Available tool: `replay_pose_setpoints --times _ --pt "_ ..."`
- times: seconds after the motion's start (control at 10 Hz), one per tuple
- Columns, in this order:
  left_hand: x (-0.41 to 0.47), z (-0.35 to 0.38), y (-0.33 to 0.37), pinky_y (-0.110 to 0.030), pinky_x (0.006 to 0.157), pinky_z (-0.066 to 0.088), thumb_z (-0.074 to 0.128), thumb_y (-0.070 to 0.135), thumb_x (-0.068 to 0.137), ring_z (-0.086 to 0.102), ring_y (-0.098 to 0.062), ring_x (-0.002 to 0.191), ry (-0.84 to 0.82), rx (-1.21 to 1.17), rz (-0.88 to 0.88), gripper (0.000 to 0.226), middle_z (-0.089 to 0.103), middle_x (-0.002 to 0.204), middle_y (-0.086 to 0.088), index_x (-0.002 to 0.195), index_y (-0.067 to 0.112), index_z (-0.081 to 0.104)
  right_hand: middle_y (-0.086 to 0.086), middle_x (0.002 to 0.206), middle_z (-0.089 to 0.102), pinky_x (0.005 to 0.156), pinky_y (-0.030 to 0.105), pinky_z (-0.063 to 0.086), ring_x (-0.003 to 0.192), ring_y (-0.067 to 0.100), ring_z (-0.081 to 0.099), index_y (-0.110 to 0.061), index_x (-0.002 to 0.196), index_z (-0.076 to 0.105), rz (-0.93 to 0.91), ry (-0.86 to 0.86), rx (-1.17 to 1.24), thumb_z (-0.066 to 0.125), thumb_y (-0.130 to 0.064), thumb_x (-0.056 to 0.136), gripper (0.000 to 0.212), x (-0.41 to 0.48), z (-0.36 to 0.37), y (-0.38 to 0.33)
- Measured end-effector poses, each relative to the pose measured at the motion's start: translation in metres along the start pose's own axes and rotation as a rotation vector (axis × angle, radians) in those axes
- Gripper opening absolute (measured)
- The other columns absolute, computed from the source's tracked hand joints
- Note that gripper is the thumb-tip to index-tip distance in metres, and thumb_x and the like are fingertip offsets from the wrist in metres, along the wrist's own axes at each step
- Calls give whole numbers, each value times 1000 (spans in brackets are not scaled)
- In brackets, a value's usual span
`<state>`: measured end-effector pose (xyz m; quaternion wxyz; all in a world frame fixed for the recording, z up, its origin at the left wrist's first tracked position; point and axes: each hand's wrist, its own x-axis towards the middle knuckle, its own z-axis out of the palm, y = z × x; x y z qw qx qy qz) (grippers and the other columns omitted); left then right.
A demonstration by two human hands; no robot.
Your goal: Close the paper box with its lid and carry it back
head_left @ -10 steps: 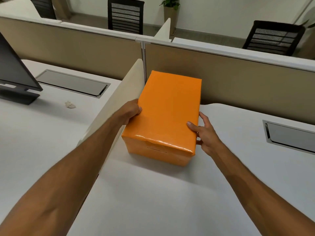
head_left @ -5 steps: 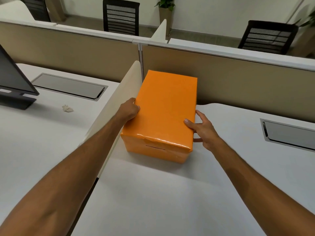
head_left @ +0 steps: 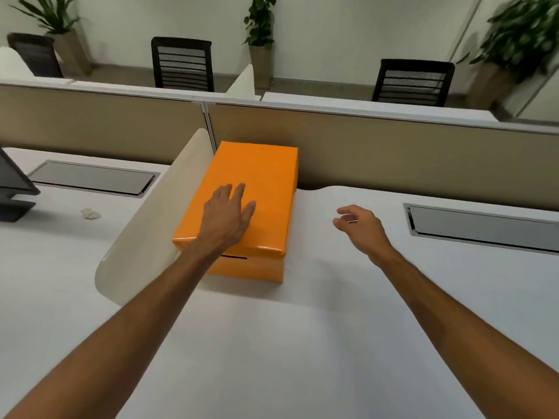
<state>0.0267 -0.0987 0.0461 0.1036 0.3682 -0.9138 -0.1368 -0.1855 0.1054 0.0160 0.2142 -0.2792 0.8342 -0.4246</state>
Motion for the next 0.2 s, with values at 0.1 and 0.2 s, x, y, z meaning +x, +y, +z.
replay_pose_setpoints --times 0.1,0.2 --pt "-21 3 43 -52 114 31 38 43 102 26 -35 147 16 -3 42 61 32 158 -20 154 12 30 7 114 68 69 23 46 100 20 64 -16 122 65 -30 16 -3 67 -28 91 33 -18 -35 12" --pt "-40 8 87 -50 114 30 37 43 103 26 -34 147 35 -5 78 60 32 159 -18 154 13 30 7 114 68 70 24 46 101 20 65 -17 121 66 -57 45 3 67 -28 91 32 -35 -70 24"
